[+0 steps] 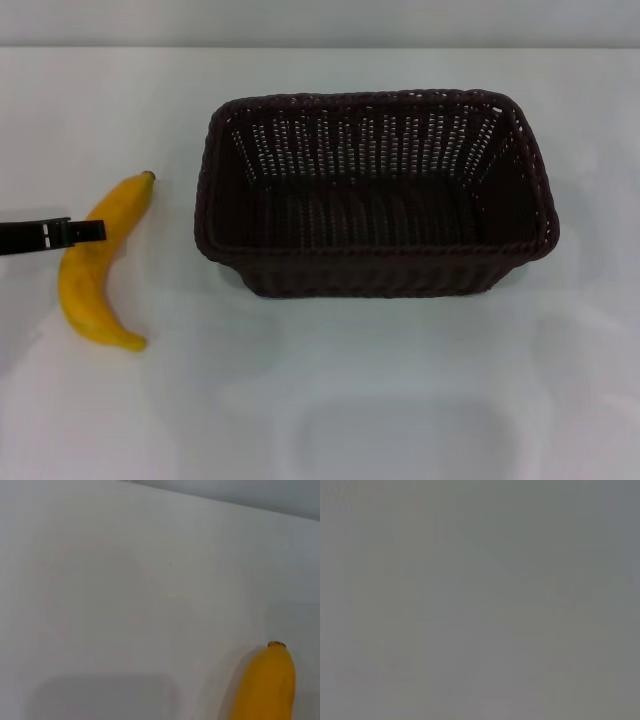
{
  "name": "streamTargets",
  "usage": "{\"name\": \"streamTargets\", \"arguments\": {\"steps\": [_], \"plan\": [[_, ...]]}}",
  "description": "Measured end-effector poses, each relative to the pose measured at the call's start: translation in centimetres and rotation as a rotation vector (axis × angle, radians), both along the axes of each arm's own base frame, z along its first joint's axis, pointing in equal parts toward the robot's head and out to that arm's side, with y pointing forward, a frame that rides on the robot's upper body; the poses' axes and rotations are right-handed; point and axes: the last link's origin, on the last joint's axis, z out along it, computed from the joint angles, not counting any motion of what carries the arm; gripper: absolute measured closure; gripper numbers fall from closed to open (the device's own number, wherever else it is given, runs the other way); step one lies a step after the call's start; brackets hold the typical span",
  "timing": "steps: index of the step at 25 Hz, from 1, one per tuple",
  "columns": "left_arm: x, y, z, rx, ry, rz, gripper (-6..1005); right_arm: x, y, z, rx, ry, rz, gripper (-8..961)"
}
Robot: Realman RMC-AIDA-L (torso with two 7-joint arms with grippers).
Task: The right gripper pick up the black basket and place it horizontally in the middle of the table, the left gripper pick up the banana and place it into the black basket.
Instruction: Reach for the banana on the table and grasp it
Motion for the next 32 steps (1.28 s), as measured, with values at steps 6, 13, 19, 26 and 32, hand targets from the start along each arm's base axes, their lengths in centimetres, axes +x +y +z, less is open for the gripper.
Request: {"name": "streamTargets", "arguments": {"steps": [6,13,19,26,32], "plan": [[-0.2,0.5,-0.4,-0.002,0.007,-0.013,125,-0.1,0.0,0.0,0.001,-0.002,0.005,278],[0.0,1.1,-0.4,0.008,0.014,-0.032,127,-0.3,0.2,0.0,0.002,0.002,0.01,278],[-0.1,1.6,-0.7,0.006,-0.025,-0.05,155,-0.6,0.3,0.1,0.005,0.003,0.018,278],[-0.5,1.7,-0.9,0.015,-0.076,-0.07,188,-0.9,0.2,0.3,0.012,0.003,0.029,278],[-0.8,1.7,-1.2,0.007,-0.071,-0.062,188,-1.2,0.3,0.3,0.013,0.003,0.039,278]]}}
